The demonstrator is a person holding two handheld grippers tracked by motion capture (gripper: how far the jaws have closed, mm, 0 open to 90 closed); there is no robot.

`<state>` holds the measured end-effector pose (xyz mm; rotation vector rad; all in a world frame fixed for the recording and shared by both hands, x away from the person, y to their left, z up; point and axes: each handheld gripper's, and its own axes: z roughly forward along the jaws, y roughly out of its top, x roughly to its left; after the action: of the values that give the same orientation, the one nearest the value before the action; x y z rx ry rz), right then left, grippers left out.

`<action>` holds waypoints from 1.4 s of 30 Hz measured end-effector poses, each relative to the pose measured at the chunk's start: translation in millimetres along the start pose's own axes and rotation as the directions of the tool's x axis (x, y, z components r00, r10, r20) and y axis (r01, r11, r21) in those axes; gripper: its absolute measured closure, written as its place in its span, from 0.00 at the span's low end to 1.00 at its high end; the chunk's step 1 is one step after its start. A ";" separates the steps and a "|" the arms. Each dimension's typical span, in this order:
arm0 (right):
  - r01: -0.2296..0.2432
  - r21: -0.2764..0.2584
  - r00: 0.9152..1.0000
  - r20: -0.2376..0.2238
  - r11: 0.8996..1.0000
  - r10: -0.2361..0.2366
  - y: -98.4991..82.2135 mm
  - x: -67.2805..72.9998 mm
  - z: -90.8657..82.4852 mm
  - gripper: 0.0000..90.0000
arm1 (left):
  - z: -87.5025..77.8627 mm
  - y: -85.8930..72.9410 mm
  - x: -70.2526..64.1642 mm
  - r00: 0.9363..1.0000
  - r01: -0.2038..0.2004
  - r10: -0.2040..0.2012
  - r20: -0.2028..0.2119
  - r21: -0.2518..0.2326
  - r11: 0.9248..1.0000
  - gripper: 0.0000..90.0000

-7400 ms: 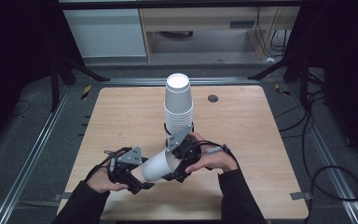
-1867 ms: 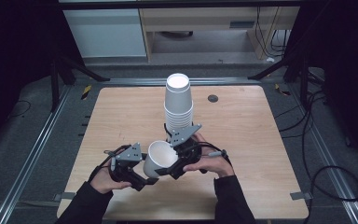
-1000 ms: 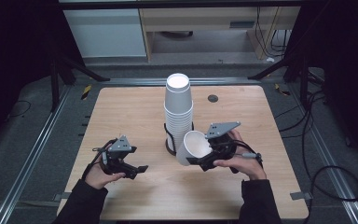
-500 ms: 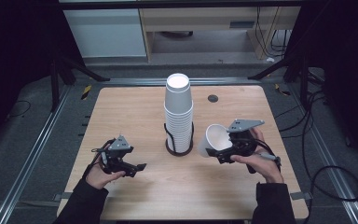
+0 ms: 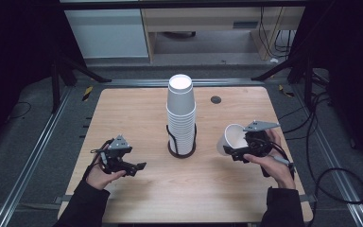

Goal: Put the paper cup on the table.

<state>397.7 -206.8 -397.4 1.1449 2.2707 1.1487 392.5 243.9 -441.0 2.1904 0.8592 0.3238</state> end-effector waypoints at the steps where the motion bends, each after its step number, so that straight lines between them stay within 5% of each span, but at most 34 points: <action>1: -0.007 0.008 1.000 0.019 1.000 0.007 -0.9 -2.7 -0.4 0.11 | 0.0 -0.1 0.7 1.000 0.005 -0.005 0.000 0.001 1.000 0.13; 6: -0.036 0.035 0.996 0.087 0.999 0.033 -5.2 -18.3 -0.8 0.11 | 1.4 -1.6 3.0 1.000 0.014 -0.014 -0.006 0.007 1.000 0.13; 11: -0.058 0.034 0.993 0.107 0.998 0.054 -7.1 -26.9 -0.2 0.11 | 2.2 -2.4 3.3 1.000 0.015 -0.015 -0.010 0.011 1.000 0.13; 18: -0.088 0.082 0.978 0.195 0.993 0.070 -8.3 -38.2 5.5 0.10 | 1.8 -3.2 6.3 1.000 0.027 -0.027 -0.015 0.010 1.000 0.13; 29: -0.100 0.128 0.968 0.241 0.987 0.067 2.8 -49.4 18.6 0.10 | -0.2 -3.4 8.1 0.999 0.028 -0.028 -0.023 0.006 1.000 0.13; 42: -0.169 0.229 0.951 0.295 0.959 0.097 0.7 -79.2 35.0 0.10 | 0.7 -5.7 11.7 0.999 0.037 -0.037 -0.036 0.015 0.999 0.13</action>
<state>467.9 -251.3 -422.0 1.4761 2.1845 0.6965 398.8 254.2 -446.0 2.1859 0.9239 0.3405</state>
